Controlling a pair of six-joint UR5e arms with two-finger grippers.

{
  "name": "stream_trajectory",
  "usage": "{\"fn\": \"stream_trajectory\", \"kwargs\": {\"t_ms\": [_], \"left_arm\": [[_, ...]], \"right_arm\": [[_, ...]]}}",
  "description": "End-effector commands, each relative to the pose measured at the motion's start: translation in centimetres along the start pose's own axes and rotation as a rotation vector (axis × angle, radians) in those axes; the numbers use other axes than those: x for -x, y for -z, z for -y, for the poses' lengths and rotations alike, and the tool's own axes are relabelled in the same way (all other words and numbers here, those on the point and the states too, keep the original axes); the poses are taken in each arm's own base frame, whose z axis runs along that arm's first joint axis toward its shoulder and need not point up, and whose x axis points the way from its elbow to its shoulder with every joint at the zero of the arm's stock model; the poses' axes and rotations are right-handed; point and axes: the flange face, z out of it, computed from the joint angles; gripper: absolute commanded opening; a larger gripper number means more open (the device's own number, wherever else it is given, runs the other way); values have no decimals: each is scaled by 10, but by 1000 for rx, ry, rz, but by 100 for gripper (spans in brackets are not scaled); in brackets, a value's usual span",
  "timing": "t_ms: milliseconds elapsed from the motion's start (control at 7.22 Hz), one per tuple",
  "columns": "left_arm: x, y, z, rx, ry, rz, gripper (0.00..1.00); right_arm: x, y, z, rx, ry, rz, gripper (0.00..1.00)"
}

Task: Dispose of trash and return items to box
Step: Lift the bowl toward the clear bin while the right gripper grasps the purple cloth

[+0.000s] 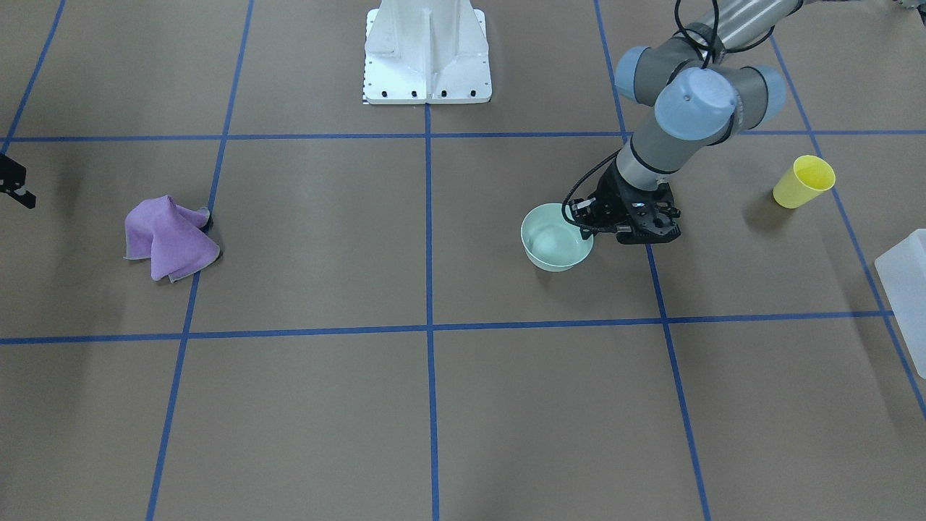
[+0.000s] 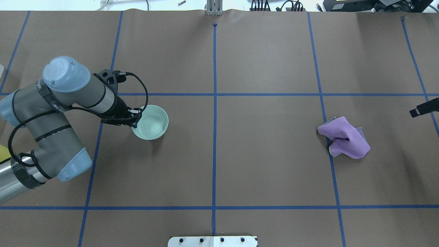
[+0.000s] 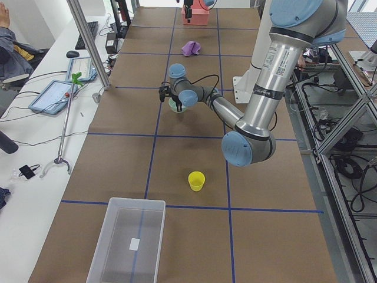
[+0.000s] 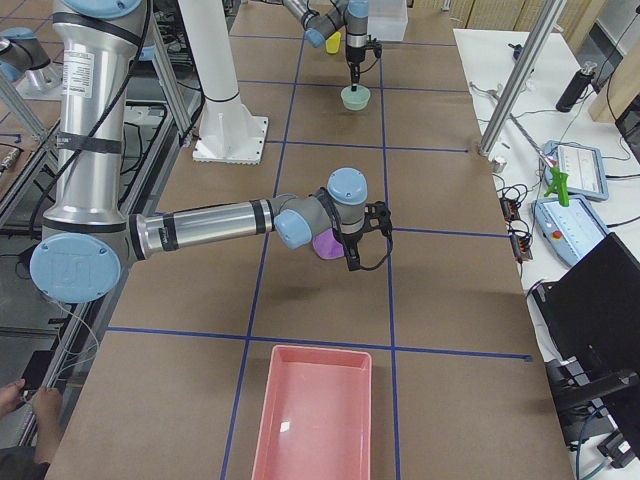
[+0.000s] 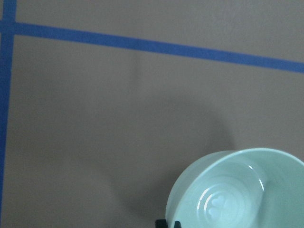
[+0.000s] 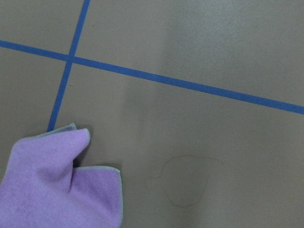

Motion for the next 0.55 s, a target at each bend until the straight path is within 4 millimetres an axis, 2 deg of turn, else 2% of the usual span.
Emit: {"fn": "stream_trajectory", "kwargs": {"t_ms": [0,138,277,415], "left_arm": [[61,87,59,-24,80,-70,0],[130,108,60,-33,5,-45,0],[201,130,71,-67,-86,-4,0],[258,143,83,-82,-148,40,0]], "right_arm": [[81,-40,15,-52,-122,30,100],[122,-60,18,-79,-164,40,100],[143,-62,14,-73,-182,59,100],[159,-70,6,-59,-183,65,100]]}}
